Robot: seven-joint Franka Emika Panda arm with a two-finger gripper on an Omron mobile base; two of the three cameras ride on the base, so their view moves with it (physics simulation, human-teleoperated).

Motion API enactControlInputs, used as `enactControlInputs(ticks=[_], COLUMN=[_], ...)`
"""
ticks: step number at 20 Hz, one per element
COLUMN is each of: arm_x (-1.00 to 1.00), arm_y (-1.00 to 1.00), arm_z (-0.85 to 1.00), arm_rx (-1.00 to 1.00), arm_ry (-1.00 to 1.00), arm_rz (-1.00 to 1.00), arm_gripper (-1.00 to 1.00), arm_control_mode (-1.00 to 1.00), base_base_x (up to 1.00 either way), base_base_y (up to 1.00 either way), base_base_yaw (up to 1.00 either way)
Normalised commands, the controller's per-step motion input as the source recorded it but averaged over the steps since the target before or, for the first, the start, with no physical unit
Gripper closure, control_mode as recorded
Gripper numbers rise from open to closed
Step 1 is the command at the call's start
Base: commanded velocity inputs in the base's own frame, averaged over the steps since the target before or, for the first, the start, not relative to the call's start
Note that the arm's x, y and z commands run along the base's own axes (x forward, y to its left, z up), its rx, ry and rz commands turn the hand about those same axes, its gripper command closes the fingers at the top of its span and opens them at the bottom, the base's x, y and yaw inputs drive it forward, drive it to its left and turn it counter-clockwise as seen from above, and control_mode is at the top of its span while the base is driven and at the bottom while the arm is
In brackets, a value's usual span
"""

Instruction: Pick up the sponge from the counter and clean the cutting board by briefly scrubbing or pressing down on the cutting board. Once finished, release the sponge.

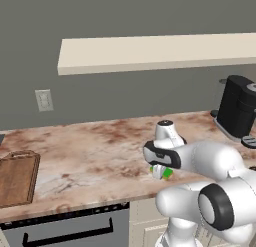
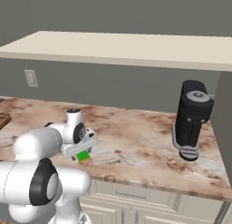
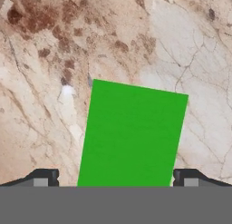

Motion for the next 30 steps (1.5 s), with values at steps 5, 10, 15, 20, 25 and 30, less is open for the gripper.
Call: enactControlInputs(ticks=[5, 10, 15, 20, 25, 30], arm_x=[0.15, 0.06, 0.0, 0.02, 0.0, 0.0], arm_y=[0.0, 0.0, 0.0, 0.0, 0.01, 0.04], arm_z=[-0.05, -0.02, -0.14, -0.19, -0.22, -0.29], arm_rx=[0.0, 0.0, 0.0, 0.0, 0.0, 0.0], arm_ry=[0.0, 0.0, 0.0, 0.0, 0.0, 0.0], arm_rz=[0.0, 0.0, 0.0, 0.0, 0.0, 0.0], arm_gripper=[-1.0, -1.0, -1.0, -1.0, -1.0, 1.0], arm_control_mode=[-1.0, -1.0, -1.0, -1.0, -1.0, -1.0], base_base_x=[0.0, 0.0, 0.0, 0.0, 0.0, 0.0], base_base_y=[0.0, 0.0, 0.0, 0.0, 0.0, 0.0], base_base_yaw=[0.0, 0.0, 0.0, 0.0, 0.0, 0.0])
